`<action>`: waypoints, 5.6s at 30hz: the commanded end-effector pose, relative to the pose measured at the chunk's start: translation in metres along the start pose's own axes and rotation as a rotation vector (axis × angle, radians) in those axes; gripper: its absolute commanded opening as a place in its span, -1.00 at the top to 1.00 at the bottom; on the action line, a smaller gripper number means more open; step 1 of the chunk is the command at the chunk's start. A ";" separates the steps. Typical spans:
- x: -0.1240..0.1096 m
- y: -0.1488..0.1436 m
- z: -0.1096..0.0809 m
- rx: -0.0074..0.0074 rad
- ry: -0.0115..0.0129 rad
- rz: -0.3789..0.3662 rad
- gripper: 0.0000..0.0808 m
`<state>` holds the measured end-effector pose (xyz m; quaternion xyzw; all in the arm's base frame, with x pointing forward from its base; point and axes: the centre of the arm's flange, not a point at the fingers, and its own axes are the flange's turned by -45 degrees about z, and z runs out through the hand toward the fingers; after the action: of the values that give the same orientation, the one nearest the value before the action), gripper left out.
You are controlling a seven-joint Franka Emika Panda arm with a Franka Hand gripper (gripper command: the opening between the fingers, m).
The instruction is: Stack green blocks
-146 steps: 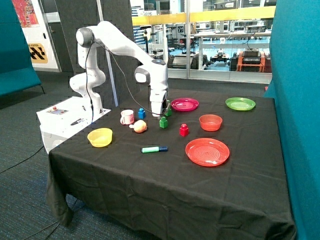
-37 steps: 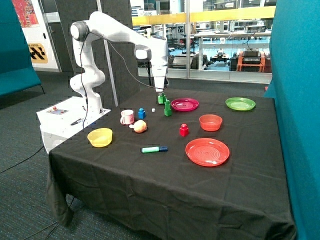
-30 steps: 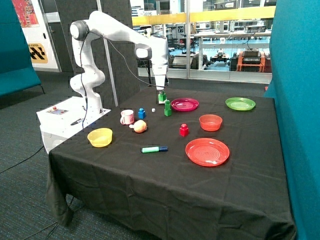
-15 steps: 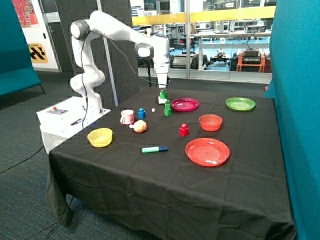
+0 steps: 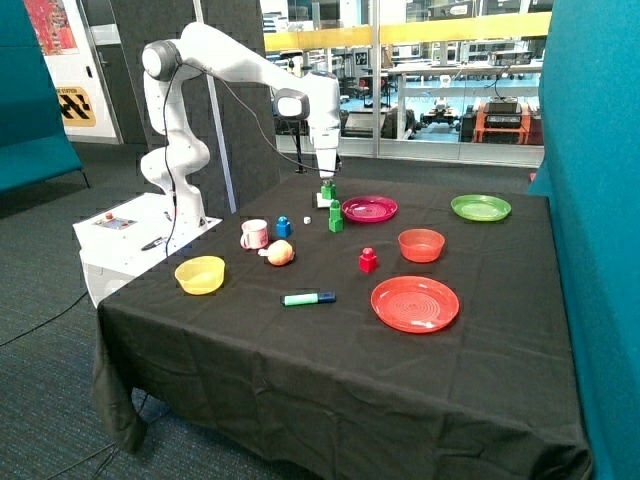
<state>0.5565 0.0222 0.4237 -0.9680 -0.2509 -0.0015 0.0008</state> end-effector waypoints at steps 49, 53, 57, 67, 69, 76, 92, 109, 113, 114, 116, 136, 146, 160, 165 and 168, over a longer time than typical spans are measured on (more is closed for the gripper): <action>0.018 -0.012 0.013 -0.0008 -0.0033 -0.038 1.00; 0.020 -0.014 0.014 -0.0008 -0.0033 -0.038 1.00; 0.021 -0.014 0.014 -0.0008 -0.0033 -0.039 1.00; 0.018 -0.012 0.018 -0.0008 -0.0033 -0.031 1.00; 0.017 -0.011 0.019 -0.0008 -0.0033 -0.028 1.00; 0.014 -0.010 0.023 -0.0008 -0.0033 -0.030 1.00; 0.015 -0.013 0.030 -0.0008 -0.0033 -0.029 1.00; 0.016 -0.003 0.039 -0.0009 -0.0033 0.011 -0.65; 0.018 -0.003 0.037 -0.0008 -0.0033 0.006 -0.81; 0.018 -0.003 0.037 -0.0008 -0.0033 0.006 -0.79; 0.019 -0.004 0.036 -0.0008 -0.0033 0.003 -0.85; 0.019 -0.008 0.038 -0.0008 -0.0033 0.003 -1.00; 0.022 -0.009 0.030 -0.0008 -0.0033 -0.008 -1.00; 0.006 0.000 -0.008 -0.0008 -0.0033 -0.006 -1.00; -0.003 0.004 -0.010 -0.0008 -0.0033 0.007 -1.00; -0.010 0.007 -0.009 -0.0009 -0.0033 0.018 -1.00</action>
<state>0.5638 0.0264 0.4237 -0.9679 -0.2514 0.0029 -0.0026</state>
